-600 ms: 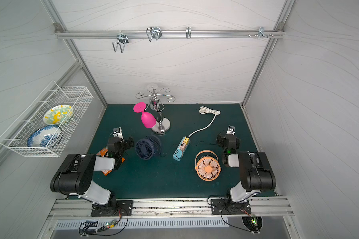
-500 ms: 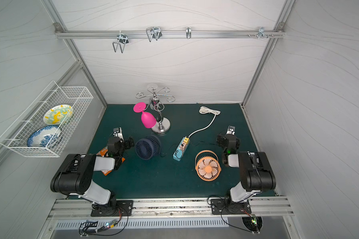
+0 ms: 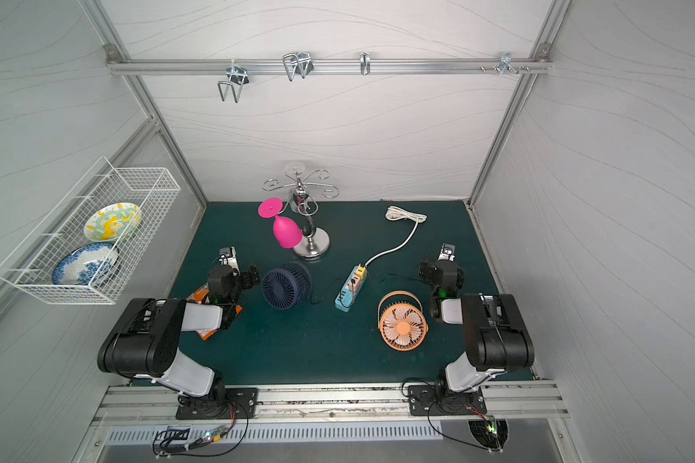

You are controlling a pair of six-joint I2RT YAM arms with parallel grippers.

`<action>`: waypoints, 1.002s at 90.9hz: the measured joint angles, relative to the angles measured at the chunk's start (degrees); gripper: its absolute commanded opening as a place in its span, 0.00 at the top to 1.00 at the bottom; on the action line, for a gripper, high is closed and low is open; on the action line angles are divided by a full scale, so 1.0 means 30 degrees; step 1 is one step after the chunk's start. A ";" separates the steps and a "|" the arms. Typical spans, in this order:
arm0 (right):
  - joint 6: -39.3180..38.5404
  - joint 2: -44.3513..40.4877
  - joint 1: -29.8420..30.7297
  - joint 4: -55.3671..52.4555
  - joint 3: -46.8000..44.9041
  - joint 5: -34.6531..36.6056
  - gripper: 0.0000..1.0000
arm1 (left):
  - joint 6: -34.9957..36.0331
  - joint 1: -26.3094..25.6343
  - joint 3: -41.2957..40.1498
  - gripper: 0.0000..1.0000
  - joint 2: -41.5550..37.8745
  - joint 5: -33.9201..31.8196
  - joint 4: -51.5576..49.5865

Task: Unplug the desk fan from the power strip
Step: Adjust the socket at the center of the board.

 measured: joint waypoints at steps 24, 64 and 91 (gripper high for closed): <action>0.0007 0.0000 0.0000 0.0000 0.0000 0.0000 0.01 | 0.0000 0.0000 0.0000 0.00 0.0000 0.0000 0.0000; 0.0306 -0.2288 -0.0073 -0.5202 0.2448 0.0080 0.01 | -0.0379 0.0000 0.3810 0.00 -0.1945 -0.0561 -0.6288; 0.6849 -0.4364 -0.3082 -1.0826 0.6615 -0.3577 0.01 | -0.7643 0.2433 0.7643 0.00 -0.5807 0.2062 -1.4054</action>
